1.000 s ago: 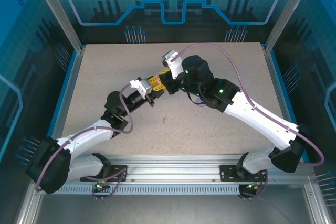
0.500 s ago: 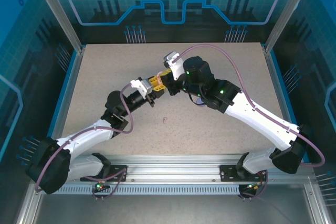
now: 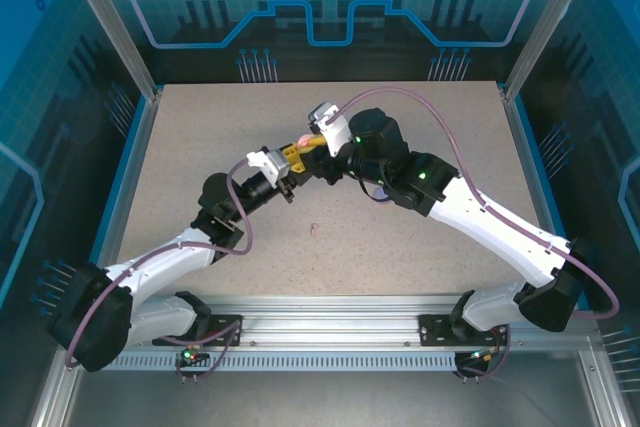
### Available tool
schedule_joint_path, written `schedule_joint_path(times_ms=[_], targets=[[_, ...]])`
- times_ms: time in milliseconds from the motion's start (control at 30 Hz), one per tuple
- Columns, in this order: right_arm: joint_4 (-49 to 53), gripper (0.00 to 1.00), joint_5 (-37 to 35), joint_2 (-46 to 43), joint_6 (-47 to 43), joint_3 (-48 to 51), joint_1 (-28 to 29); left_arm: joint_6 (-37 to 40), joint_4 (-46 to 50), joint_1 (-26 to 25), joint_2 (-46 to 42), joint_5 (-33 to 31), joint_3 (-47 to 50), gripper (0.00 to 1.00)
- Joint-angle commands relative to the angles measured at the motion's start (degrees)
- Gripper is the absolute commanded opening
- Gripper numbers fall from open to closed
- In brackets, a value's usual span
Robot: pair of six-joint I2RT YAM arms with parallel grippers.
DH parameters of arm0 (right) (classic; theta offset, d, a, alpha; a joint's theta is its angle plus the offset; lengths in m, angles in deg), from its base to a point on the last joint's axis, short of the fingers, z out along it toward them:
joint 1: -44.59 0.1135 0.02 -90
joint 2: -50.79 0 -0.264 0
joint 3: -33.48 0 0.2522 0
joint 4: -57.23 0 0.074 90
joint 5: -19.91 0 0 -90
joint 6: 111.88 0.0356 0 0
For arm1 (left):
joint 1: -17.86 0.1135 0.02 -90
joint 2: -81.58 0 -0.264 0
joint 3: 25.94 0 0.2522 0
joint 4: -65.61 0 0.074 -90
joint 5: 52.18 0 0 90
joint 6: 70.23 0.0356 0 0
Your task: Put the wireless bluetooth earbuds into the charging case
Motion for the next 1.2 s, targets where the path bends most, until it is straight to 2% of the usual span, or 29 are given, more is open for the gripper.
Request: schedule_joint_path(times_ms=[0,100,233,400,567,767,933,1167], targets=[[1.1,0.49,-0.7,-1.0,1.3,-2.3,-0.2,1.5,-1.3,-0.3,-1.1,-1.1,-2.2,0.0],[1.6,0.58,-0.5,-3.2,4.4,-3.6,-1.8,1.4,-1.4,-0.2,-0.8,-1.3,-1.8,0.0],[1.5,0.64,2.2,-7.7,10.9,-2.6,-6.1,1.1,-2.3,-0.2,-0.8,-1.9,-1.0,0.0],[5.3,0.69,0.9,-12.4,18.4,0.2,-10.8,1.0,-2.9,-0.2,-1.0,-2.7,-0.5,0.0],[11.0,0.7,-2.1,-13.4,24.1,5.2,-12.9,0.8,-3.4,-0.2,-1.5,-4.6,0.1,0.0],[15.7,0.66,-2.4,-8.0,33.0,11.8,-12.8,0.3,-2.9,-0.2,-3.3,-7.8,1.2,0.0],[15.0,0.65,-4.7,-1.2,40.8,16.5,-9.9,0.6,-1.5,-0.1,-5.3,-11.8,2.1,0.0],[14.7,0.62,-6.8,13.1,47.6,13.3,-3.0,0.2,-1.6,0.1,-7.5,-15.4,3.8,0.0]])
